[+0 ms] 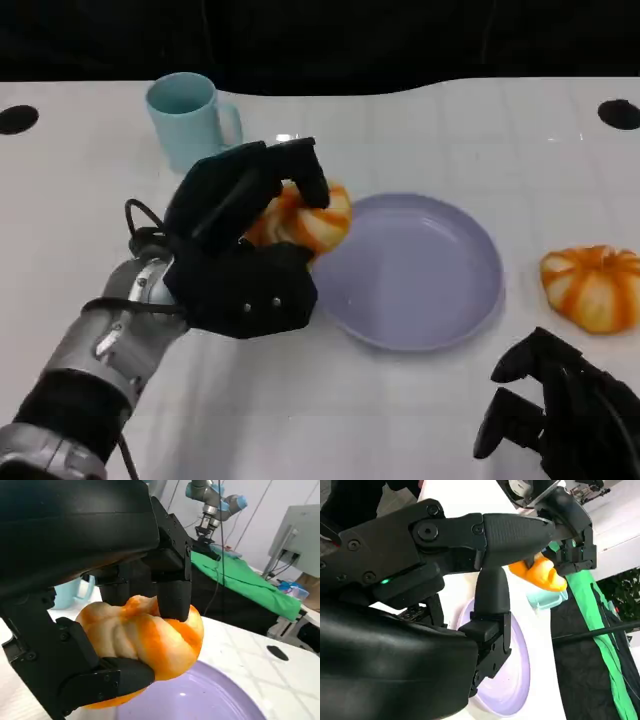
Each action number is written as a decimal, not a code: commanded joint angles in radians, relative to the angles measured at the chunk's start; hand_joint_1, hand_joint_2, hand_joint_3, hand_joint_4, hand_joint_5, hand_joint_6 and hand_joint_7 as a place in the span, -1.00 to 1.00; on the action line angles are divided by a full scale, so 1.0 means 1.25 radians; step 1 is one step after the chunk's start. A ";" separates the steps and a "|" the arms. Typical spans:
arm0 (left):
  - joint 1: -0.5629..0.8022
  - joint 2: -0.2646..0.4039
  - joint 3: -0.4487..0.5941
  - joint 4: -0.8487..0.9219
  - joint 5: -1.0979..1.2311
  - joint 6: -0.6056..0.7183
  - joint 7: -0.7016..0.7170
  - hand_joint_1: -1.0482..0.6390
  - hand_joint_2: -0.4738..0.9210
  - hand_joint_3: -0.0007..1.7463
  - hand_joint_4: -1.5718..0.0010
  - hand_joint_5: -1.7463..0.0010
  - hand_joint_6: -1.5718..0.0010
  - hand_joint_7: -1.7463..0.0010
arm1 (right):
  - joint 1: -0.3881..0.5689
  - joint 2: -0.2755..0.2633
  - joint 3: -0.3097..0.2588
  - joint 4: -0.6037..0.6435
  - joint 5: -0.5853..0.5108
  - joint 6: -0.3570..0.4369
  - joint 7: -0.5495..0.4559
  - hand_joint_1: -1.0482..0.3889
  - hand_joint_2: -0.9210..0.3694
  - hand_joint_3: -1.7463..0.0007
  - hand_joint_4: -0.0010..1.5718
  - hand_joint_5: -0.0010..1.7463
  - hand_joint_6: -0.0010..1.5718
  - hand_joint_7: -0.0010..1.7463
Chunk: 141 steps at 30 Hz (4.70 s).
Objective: Grasp the bread from the table and place it into the plate.
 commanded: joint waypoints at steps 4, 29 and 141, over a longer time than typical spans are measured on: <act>-0.047 -0.021 -0.022 0.037 0.024 -0.009 0.012 0.09 0.26 0.54 -0.14 -1.00 0.10 -1.00 | 0.003 -0.002 -0.002 0.000 0.010 -0.005 0.004 -0.28 -1.00 0.50 -0.22 1.00 -0.47 0.87; -0.144 -0.114 -0.076 0.183 0.071 -0.036 0.076 0.08 0.29 0.53 -0.17 -1.00 0.11 -1.00 | 0.002 -0.002 -0.002 0.010 0.004 -0.015 0.007 -0.25 -1.00 0.50 -0.20 1.00 -0.45 0.87; 0.574 -0.107 0.191 -0.531 -0.765 0.152 -0.443 -0.42 1.00 -0.60 0.08 -1.00 0.26 -0.82 | 0.014 -0.010 0.008 -0.025 0.014 0.005 -0.011 -0.26 -1.00 0.47 -0.23 1.00 -0.52 0.90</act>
